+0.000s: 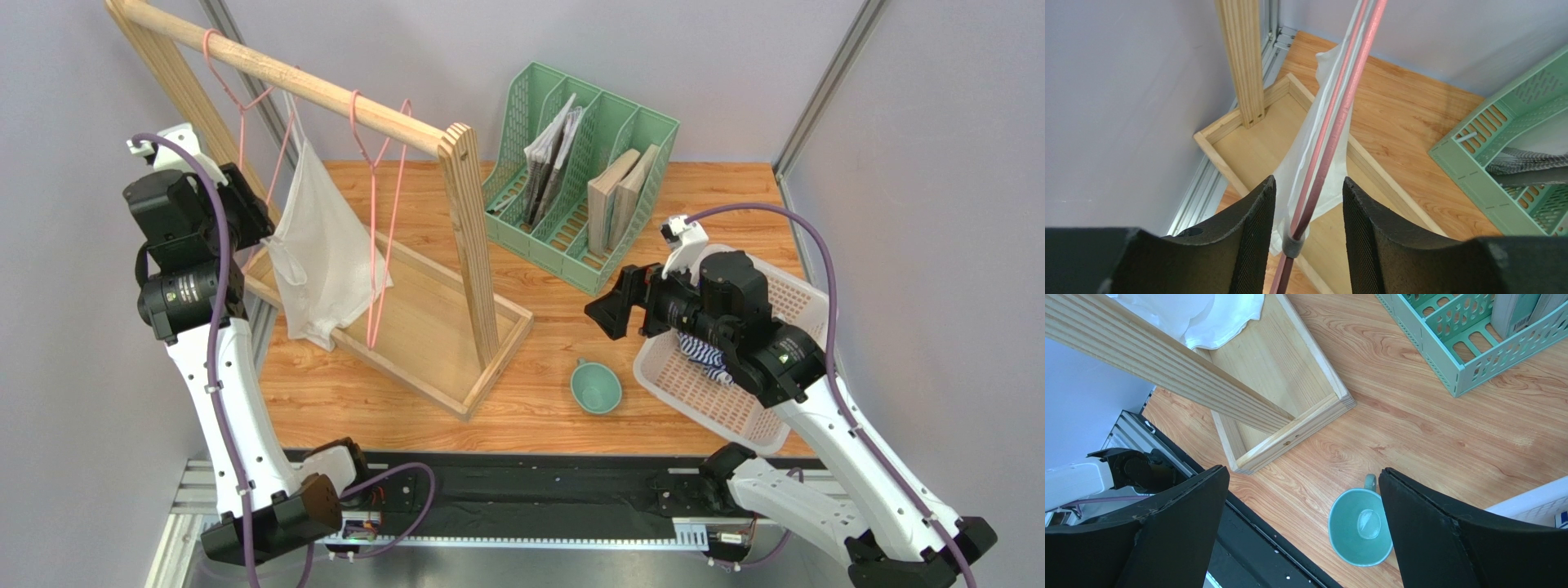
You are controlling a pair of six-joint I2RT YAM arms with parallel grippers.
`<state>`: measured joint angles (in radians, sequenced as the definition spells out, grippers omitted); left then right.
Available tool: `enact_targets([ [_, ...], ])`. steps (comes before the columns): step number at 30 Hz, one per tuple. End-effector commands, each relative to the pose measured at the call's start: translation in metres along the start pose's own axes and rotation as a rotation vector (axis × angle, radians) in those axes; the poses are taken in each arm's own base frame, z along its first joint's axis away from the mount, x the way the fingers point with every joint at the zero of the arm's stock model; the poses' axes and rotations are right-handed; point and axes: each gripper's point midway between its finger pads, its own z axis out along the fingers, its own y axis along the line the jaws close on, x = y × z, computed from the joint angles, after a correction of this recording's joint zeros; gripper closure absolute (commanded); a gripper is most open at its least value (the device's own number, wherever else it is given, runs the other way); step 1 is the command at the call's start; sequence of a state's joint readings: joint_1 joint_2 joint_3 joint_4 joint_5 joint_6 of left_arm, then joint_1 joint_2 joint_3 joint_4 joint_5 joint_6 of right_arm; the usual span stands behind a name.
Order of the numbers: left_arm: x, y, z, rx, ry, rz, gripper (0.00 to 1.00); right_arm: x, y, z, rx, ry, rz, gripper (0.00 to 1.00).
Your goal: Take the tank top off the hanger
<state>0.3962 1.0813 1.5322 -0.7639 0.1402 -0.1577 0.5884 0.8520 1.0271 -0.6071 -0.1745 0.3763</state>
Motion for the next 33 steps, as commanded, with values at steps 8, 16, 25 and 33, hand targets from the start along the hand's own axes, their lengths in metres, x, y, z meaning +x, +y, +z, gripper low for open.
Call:
enact_targets([
  [8, -0.017, -0.006, 0.008, 0.042, -0.026, -0.014, 0.6, -0.007, 0.001, 0.004, -0.008, -0.032, -0.022, 0.0],
  [16, -0.029, -0.011, -0.001, 0.05, -0.061, -0.032, 0.84, -0.008, 0.001, 0.006, -0.005, -0.026, -0.023, 0.0],
  [25, -0.05, -0.028, -0.03, 0.114, -0.121, -0.057, 1.0, -0.006, -0.001, 0.01, 0.008, -0.012, -0.018, 0.0],
  [33, -0.067, -0.043, -0.07, 0.159, -0.206, -0.093, 1.0, -0.005, -0.001, 0.013, 0.003, -0.002, -0.014, 0.0],
])
